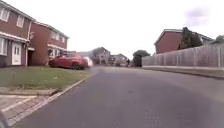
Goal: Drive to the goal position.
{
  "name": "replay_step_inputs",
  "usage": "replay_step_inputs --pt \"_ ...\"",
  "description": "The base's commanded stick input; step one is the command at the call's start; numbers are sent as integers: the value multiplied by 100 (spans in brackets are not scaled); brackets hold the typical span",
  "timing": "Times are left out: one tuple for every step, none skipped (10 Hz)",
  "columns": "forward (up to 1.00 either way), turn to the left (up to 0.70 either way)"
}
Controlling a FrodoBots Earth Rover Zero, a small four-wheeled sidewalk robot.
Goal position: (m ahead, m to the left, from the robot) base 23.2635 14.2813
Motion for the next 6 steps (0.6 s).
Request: replay_step_inputs --pt "100 0" --pt "100 0" --pt "100 0" --pt "100 0" --pt "100 0" --pt "100 0"
